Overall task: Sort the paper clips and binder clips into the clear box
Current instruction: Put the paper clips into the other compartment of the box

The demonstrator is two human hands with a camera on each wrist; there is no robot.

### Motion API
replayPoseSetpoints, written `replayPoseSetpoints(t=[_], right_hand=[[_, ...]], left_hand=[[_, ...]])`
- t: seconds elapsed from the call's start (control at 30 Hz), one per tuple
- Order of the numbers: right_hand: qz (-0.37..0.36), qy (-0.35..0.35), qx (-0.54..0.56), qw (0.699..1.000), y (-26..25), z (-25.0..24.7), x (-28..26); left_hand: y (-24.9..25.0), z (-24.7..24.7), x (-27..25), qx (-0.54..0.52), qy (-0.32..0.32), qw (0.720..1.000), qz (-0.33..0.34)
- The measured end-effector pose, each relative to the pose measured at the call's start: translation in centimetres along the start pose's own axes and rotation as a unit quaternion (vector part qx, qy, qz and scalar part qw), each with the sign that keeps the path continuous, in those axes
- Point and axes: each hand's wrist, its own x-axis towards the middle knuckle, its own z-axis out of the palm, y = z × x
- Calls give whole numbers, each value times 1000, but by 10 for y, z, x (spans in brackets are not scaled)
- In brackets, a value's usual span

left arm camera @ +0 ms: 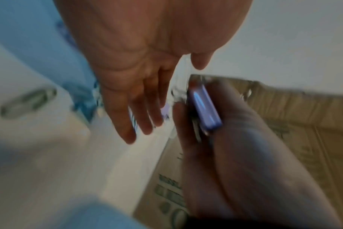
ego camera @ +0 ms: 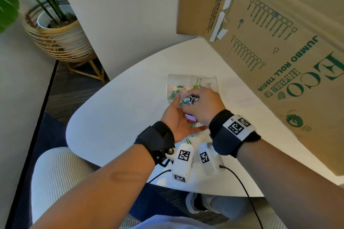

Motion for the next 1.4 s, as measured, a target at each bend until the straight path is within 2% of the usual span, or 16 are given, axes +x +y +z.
replayPoseSetpoints(t=[0.07,0.13,0.23,0.5,0.6,0.83,0.9,1.23,1.33,1.4], right_hand=[[-11,-6,-27,1000,0,9,-1],[-26,-8,-50,998,2,16,-1],[-33,-19,-77,996,1,21,-4],[-54,-38,-116,991,-2,22,-6],[-46,-42,-103,993,-4,17,-6],[-42,-25,-56,997,-5,0,-11],[-34,-17,-32,999,-5,-5,-12],[-1,84,132,988,1,-22,-6],[-30,115,121,985,4,-27,-10],[-36,108,74,991,8,-27,-13]], left_hand=[[-4,12,-4,-107,8,994,9],[-4,18,-4,-154,40,986,55],[-1,20,-6,-109,75,986,101],[7,20,-12,-46,102,990,87],[8,19,-12,-70,79,991,84],[9,9,-3,-82,84,992,43],[8,6,-1,-96,66,992,42],[14,5,1,-102,14,992,71],[14,-1,1,-111,10,991,72],[12,-6,2,-123,16,990,65]])
